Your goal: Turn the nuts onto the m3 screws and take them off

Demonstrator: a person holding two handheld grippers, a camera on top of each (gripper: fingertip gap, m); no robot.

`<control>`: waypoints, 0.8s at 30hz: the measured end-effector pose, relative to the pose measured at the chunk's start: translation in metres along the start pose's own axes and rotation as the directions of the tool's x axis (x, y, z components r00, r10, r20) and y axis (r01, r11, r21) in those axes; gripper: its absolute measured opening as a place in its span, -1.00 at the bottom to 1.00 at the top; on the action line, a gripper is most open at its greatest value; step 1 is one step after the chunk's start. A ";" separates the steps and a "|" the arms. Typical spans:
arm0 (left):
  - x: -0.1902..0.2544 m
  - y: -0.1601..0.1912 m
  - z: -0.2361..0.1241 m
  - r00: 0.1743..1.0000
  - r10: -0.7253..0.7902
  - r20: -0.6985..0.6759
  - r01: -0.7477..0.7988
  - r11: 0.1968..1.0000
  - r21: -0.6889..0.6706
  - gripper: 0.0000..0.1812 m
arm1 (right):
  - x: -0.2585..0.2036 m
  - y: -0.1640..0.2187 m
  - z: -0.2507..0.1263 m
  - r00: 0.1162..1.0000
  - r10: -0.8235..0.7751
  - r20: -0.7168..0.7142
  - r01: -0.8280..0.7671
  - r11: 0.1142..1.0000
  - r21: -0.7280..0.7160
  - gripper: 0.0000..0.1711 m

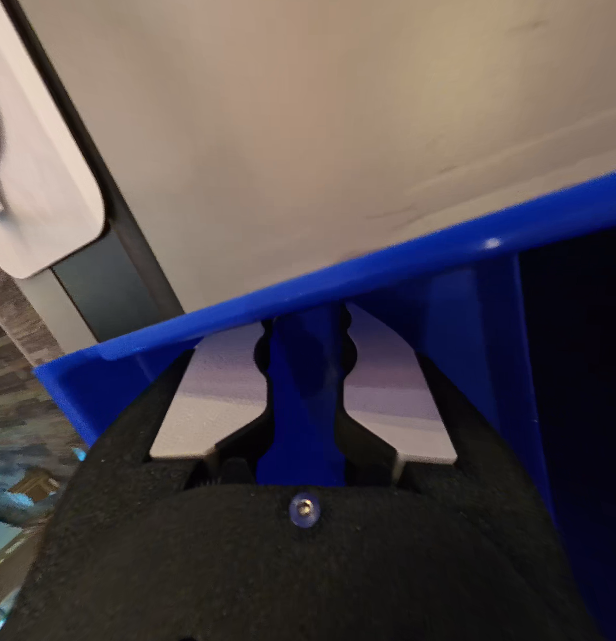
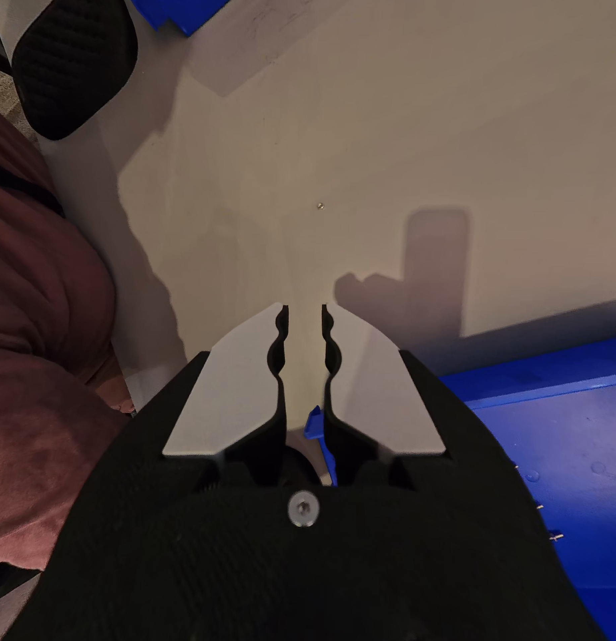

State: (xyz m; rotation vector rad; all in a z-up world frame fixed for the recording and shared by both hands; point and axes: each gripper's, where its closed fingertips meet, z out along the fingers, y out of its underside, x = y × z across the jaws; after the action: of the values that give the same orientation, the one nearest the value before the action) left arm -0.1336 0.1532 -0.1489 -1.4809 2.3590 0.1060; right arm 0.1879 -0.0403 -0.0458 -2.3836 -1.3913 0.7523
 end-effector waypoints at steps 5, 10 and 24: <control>-0.002 0.001 0.002 1.000 0.029 -0.002 -0.029 0.999 -0.018 -0.64 | -0.001 0.001 0.000 1.000 -0.005 0.000 0.005 1.000 -0.007 -0.78; 0.001 0.003 0.003 0.997 0.018 -0.071 -0.024 0.996 -0.084 -0.71 | -0.003 0.002 0.004 1.000 -0.006 0.014 0.006 1.000 -0.022 -0.78; -0.012 0.025 -0.012 0.437 -0.898 0.041 0.898 0.439 0.036 -0.76 | -0.003 0.002 0.002 1.000 -0.005 0.028 0.005 1.000 -0.011 -0.78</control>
State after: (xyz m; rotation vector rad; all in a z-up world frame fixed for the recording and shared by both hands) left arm -0.1537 0.1718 -0.1370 -2.4762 1.1909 -0.1431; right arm 0.1875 -0.0437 -0.0475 -2.3858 -1.4154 0.7817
